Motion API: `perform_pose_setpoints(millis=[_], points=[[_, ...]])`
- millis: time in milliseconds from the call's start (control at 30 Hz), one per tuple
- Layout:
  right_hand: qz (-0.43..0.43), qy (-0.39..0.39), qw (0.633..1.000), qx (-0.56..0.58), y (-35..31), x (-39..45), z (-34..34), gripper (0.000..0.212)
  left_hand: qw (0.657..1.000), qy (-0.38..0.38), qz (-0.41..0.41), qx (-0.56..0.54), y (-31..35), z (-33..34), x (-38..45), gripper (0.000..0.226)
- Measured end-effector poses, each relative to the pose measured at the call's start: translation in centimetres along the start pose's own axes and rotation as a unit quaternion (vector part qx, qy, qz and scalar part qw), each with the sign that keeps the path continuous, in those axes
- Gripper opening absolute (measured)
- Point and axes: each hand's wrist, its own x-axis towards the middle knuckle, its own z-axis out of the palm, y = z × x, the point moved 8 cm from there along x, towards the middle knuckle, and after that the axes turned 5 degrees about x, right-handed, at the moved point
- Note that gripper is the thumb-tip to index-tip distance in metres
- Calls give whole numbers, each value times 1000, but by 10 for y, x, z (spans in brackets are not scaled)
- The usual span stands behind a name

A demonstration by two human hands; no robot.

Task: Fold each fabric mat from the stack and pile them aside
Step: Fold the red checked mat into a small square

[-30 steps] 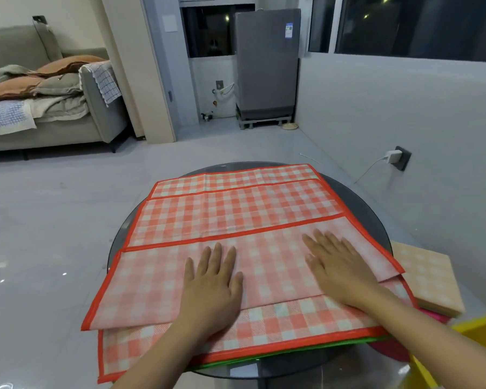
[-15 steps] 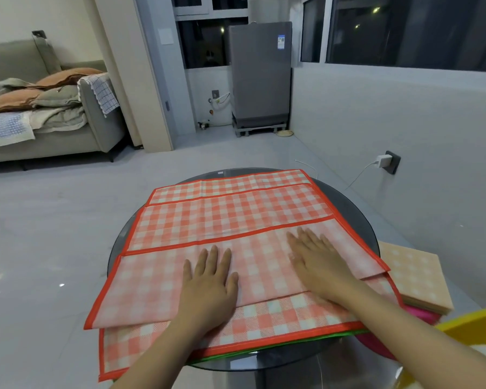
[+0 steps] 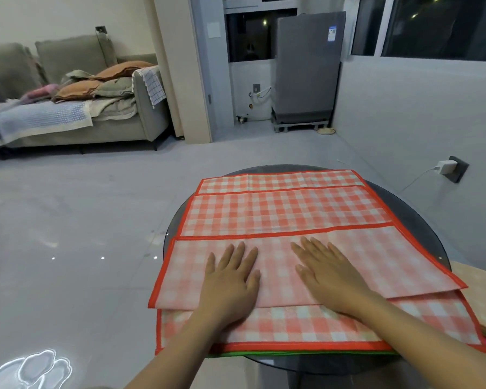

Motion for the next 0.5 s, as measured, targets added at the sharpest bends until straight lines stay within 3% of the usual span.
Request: perform_pose_setpoints(millis=[233,500], points=[[5,-5,1000,-12,-1,-1,0,54,998,2,-62,21,-73,0,-13,55],[3,0,1000,3,-5,1,-6,53,998,-21,-62,11,-68,-7,-13,57]])
